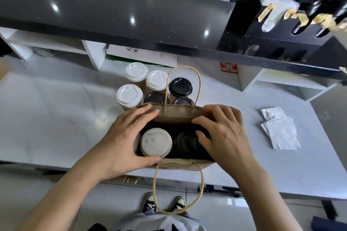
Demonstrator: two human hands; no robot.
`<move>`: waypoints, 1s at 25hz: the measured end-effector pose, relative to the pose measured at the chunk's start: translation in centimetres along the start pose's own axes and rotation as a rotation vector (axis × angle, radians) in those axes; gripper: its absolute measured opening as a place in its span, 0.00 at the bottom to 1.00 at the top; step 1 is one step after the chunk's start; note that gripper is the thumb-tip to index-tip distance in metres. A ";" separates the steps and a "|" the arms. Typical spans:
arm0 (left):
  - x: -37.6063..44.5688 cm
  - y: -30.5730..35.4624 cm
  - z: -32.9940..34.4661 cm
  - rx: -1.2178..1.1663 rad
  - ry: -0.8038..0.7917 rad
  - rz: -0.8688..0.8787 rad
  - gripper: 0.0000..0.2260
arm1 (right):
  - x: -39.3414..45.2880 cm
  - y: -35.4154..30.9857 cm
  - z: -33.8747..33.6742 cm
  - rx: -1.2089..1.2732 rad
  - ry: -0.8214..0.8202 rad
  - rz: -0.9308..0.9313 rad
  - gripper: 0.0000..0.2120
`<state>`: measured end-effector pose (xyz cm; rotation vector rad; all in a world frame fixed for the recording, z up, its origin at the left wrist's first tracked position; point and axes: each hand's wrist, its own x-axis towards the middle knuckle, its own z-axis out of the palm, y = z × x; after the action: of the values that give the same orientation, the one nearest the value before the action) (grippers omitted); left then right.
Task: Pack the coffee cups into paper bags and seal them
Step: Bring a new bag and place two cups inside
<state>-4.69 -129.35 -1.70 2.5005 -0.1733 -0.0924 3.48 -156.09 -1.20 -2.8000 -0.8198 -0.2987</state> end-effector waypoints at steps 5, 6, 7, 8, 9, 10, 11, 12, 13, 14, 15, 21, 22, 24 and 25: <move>0.3 -0.1 0.1 -0.008 -0.015 0.033 0.48 | -2.0 0.5 -0.4 0.087 0.010 0.288 0.15; 0.4 -0.1 0.2 -0.006 -0.016 0.045 0.48 | -2.3 0.6 -0.5 0.134 -0.004 0.342 0.16; 0.5 -0.1 0.3 -0.005 -0.018 0.060 0.48 | -2.7 0.7 -0.5 0.188 -0.005 0.392 0.16; 0.6 -0.1 0.3 -0.004 -0.019 0.074 0.48 | -2.9 0.8 -0.6 0.240 0.001 0.433 0.16; 0.7 0.0 0.5 -0.004 -0.023 0.087 0.48 | -3.3 0.9 -0.7 0.284 0.007 0.466 0.16; 0.9 0.1 0.6 -0.007 -0.028 0.100 0.47 | -3.6 1.0 -0.8 0.317 0.011 0.492 0.16; 1.1 0.3 0.8 -0.011 -0.035 0.116 0.47 | -4.0 1.3 -0.9 0.338 0.017 0.517 0.16; 1.3 0.5 1.0 -0.013 -0.040 0.132 0.47 | -4.3 1.6 -1.0 0.352 0.018 0.534 0.16; 1.5 0.7 1.2 -0.013 -0.045 0.144 0.47 | -4.6 1.8 -1.1 0.360 0.016 0.545 0.17; 1.7 0.9 1.4 -0.014 -0.052 0.158 0.47 | -4.9 2.1 -1.2 0.364 0.017 0.560 0.17; 1.9 1.0 1.6 -0.015 -0.056 0.169 0.47 | -5.2 2.3 -1.3 0.369 0.017 0.577 0.17; 3.2 2.7 2.7 -0.028 -0.078 0.203 0.46 | -6.4 4.0 -2.2 0.381 0.013 0.629 0.17; 3.6 3.0 3.0 -0.029 -0.080 0.206 0.46 | -6.4 4.6 -2.4 0.384 0.012 0.632 0.17; 4.2 3.8 3.5 -0.024 -0.078 0.206 0.46 | -6.5 5.8 -2.4 0.392 0.008 0.630 0.17; 4.5 4.3 3.7 -0.022 -0.075 0.202 0.46 | -6.5 6.5 -2.5 0.398 0.006 0.627 0.17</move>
<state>-1.10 -135.59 -2.29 2.4446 -0.4517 -0.1041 1.41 -165.38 -1.38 -2.5030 0.0327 -0.0294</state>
